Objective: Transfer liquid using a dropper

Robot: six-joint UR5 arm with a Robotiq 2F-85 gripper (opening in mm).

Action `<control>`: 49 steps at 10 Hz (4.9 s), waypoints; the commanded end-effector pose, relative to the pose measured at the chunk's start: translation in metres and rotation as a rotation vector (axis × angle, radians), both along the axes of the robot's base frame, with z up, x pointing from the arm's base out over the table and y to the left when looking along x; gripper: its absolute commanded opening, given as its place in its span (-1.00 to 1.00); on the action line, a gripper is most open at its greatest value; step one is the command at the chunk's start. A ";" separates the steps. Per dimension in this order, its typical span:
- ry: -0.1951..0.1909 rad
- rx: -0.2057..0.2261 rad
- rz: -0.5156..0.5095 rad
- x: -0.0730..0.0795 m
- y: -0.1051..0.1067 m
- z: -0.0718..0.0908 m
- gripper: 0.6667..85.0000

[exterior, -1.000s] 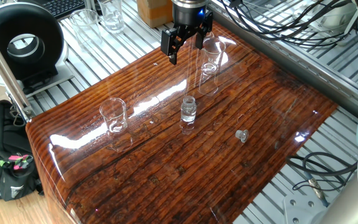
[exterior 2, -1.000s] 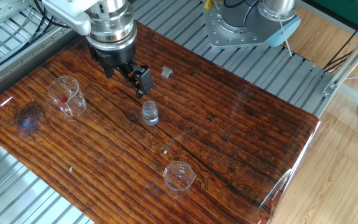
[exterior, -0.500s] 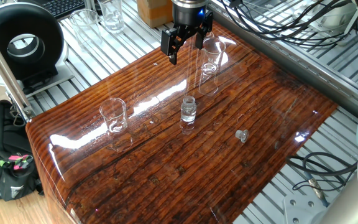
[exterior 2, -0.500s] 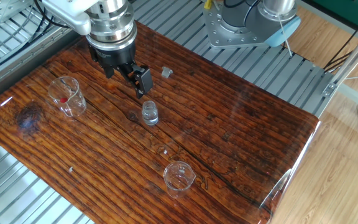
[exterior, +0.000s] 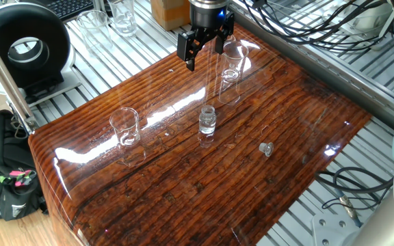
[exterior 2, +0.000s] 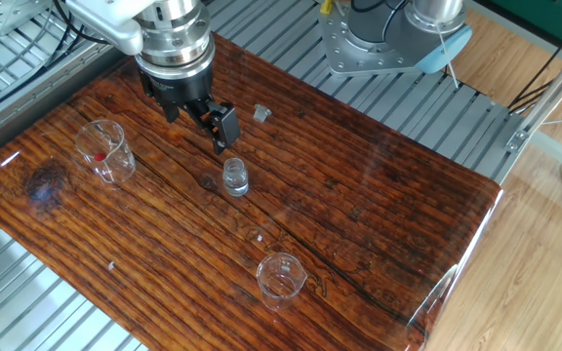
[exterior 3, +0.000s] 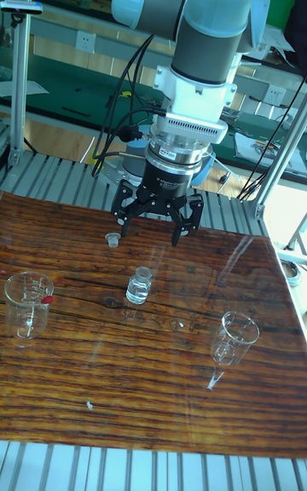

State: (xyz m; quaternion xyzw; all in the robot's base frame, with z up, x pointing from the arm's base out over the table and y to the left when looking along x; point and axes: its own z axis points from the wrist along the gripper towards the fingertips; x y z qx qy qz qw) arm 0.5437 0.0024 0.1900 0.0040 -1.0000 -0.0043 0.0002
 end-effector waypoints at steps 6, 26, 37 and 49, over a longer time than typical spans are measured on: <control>-0.124 0.061 0.046 0.030 0.025 0.000 -0.97; -0.149 -0.073 0.607 0.020 -0.060 -0.040 -0.97; 0.039 -0.027 0.590 -0.033 -0.075 -0.021 -0.98; -0.150 -0.097 0.694 0.118 -0.113 -0.032 -0.97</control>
